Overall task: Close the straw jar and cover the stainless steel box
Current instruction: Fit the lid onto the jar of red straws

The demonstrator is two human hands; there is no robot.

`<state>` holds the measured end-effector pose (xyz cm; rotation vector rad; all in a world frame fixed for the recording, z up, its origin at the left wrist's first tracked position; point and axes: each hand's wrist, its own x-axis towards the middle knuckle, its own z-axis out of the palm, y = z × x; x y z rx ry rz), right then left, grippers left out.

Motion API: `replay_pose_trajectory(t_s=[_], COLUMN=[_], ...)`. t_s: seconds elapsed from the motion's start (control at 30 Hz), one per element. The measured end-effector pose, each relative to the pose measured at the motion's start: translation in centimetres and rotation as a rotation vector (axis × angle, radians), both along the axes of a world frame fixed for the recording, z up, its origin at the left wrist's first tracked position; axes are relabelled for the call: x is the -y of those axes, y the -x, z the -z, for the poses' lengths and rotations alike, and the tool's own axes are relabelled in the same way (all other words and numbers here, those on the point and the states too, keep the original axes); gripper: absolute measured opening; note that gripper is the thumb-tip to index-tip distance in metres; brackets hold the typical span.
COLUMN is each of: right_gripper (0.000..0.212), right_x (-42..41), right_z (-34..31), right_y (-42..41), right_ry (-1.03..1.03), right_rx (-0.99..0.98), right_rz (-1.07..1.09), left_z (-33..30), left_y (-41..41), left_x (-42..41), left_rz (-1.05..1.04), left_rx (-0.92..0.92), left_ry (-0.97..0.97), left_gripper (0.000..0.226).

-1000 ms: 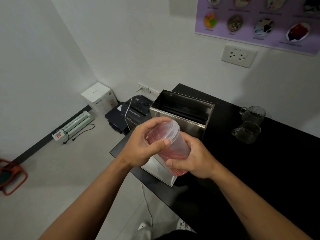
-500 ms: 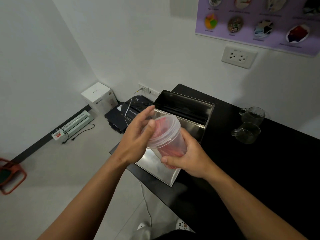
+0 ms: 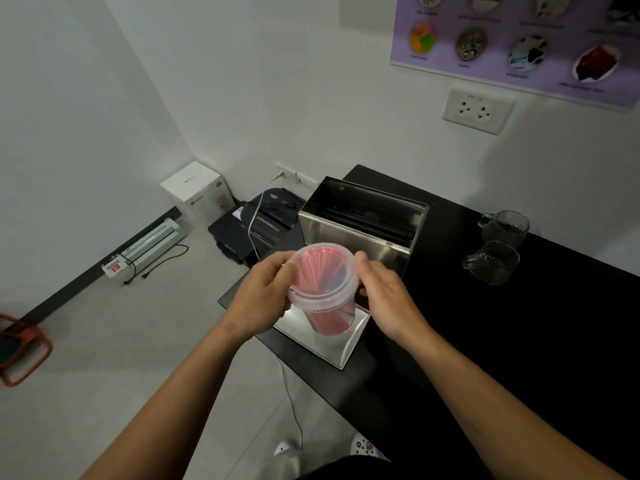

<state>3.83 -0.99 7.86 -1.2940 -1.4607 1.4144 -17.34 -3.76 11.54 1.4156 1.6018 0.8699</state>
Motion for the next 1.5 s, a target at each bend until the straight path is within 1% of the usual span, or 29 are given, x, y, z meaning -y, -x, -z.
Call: replay_pose_trajectory(t_s=[0.03,0.07,0.2,0.27,0.37,0.47,0.6,0.73,0.83,1.07,1.17,1.37,1.5], right_gripper=[0.041,0.039,0.051,0.05,0.038,0.027,0.023,0.022,0.021,0.023,0.023,0.016,0.015], right_x=[-0.1,-0.2,-0.1,0.0,0.4,0.7,1.3,2.3,3.2,4.6,5.4,6.7,7.2], right_z=[0.0,0.0,-0.2,0.0,0.2,0.3,0.4,0.6,0.7,2.3,3.3,4.6,5.2], right_y=[-0.1,-0.2,-1.0,-1.3,-2.2,-3.6,-5.6,-7.7,-9.6,-13.6,-14.9,-16.7,-17.9], right_ry=[-0.009,-0.017,-0.003,0.012,0.076,0.114,0.121,0.103,0.135,0.24,0.266,0.326,0.364], right_rx=[0.013,0.011,-0.009,-0.024,-0.078,-0.107,-0.071,-0.02,0.002,-0.009,0.011,0.052,0.084], right_rz=[0.02,0.011,0.042,0.06,0.049,0.034,0.044,0.128,0.197,0.337,0.388,0.502,0.517], left_z=[0.3,0.6,1.8,2.1,2.6,3.1,3.6,4.3,5.4,8.2,9.1,11.0,11.9], left_y=[-0.3,-0.5,-1.3,-1.9,-2.7,-3.6,-5.1,-7.0,-8.8,-11.9,-13.1,-14.6,-15.5], left_x=[0.0,0.0,0.0,0.0,-0.4,-0.7,-1.2,-1.6,-1.9,-2.7,-2.6,-2.5,-2.4], left_rz=[0.012,0.017,-0.01,-0.023,-0.03,0.016,0.067,0.166,0.258,0.332,0.377,0.494,0.534], left_rx=[-0.01,-0.024,-0.047,-0.031,0.006,0.045,0.138,0.268,0.248,0.205,0.191,0.175,0.178], left_ry=[-0.014,-0.026,-0.061,-0.072,-0.08,-0.081,-0.031,0.069,0.081,0.152,0.16,0.2,0.21], left_gripper=[0.031,0.032,0.032,0.032,0.031,0.03,0.028,0.027,0.026,0.024,0.028,0.043,0.044])
